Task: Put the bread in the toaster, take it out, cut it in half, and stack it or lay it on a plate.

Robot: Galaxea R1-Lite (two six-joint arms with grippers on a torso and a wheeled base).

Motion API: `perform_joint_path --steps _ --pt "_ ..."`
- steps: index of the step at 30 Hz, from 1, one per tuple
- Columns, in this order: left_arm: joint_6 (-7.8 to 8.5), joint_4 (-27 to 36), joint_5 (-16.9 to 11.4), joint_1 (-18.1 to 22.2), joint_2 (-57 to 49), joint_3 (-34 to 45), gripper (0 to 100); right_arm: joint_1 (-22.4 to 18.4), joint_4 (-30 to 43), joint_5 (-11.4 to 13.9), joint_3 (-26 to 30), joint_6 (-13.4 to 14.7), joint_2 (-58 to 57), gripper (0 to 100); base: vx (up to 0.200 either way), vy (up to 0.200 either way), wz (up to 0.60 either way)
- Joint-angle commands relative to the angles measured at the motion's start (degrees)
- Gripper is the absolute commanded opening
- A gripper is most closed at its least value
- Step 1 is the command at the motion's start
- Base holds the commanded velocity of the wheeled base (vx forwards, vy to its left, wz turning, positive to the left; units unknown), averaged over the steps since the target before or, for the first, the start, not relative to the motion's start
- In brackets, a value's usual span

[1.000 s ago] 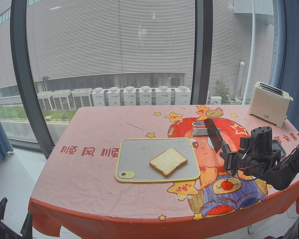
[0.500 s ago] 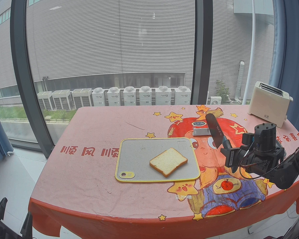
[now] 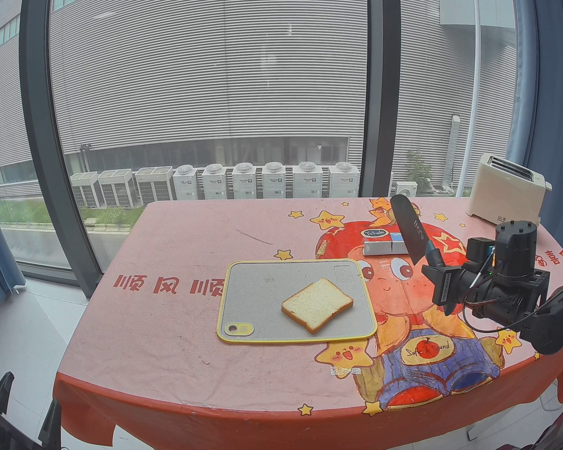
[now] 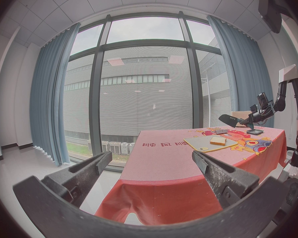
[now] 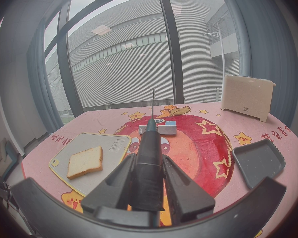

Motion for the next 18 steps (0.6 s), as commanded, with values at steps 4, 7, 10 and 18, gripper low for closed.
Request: perform_joint_path --steps 4,7,10,18 --pt "0.00 0.0 0.0 0.0 0.1 0.9 100 1.2 0.1 0.1 0.6 -1.5 -3.5 0 0.000 0.000 0.00" --pt "0.00 0.0 0.0 0.0 0.1 0.9 100 2.0 0.1 0.1 1.1 -1.8 -3.9 0 0.000 0.000 0.00" --pt "0.00 0.0 0.0 0.0 0.1 0.9 100 2.4 0.0 0.1 1.7 -3.2 -3.9 0 0.000 0.000 0.00" --pt "0.00 0.0 0.0 0.0 0.1 0.9 100 2.7 -0.5 0.0 3.1 -5.7 -3.8 0 0.000 0.000 0.00"
